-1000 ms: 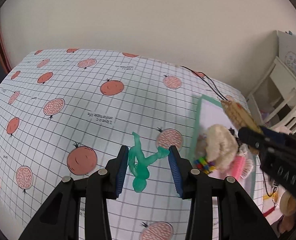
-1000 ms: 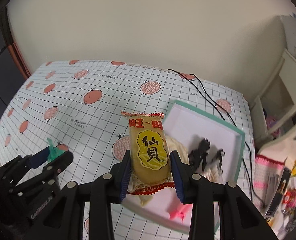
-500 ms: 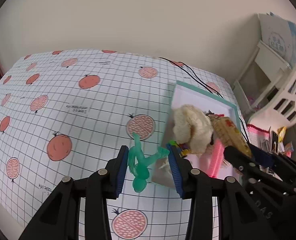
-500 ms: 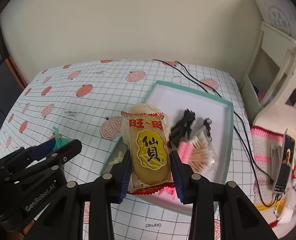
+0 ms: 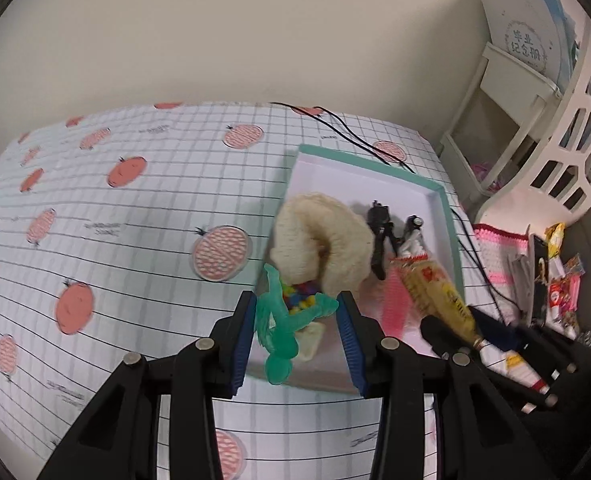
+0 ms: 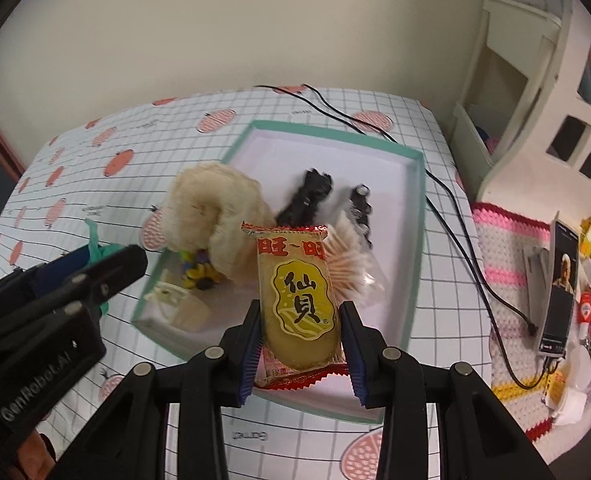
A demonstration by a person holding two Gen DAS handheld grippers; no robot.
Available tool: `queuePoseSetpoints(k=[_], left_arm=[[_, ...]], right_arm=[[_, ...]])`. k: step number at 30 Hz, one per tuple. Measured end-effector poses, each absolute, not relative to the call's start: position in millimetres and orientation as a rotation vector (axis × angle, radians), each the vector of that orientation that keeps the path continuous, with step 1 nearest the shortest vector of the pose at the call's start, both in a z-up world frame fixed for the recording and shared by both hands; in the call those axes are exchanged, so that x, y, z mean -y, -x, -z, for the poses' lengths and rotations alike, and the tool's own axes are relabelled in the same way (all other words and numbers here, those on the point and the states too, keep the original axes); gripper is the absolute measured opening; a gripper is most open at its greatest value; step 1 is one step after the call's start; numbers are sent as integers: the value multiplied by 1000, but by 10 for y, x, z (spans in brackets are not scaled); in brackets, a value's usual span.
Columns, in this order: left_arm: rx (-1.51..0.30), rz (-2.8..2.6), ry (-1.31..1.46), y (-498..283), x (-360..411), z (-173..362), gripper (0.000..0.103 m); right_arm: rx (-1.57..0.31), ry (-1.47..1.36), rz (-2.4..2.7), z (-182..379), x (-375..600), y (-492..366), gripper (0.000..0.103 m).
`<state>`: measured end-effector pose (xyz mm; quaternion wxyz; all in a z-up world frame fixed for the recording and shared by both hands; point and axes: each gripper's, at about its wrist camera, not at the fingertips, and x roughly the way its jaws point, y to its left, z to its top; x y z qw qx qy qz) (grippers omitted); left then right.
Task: Organize objects
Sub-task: 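Carry the green figure and cracker packet over the tray with both grippers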
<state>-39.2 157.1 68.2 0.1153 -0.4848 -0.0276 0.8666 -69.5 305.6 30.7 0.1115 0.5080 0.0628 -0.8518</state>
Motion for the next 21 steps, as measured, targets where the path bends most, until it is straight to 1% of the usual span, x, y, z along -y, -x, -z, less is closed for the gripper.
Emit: queuePoseSetpoints(k=[5,9,13,17,21], left_arm=[[76,-2487,1419,381,-1741,-554,43],[157,-2424,1451,397,-1777,-450,43],[159,-2409,1462,413,-1822,-356,43],[208,-2369,1473,434,-1825,-295,43],[203,-2345,1494,428,-1862,-238,43]], right_arm=[[-178,-1557,2510,-179,-3201,750,40],[-188,-1586,2515,-115,-3255,766,40],[-199,-1619,2511,-49,-3289,769,40],[-213,-1652,2499,22,-3322,773,40],[-218,-1666,2485,56,-3316,774,40]])
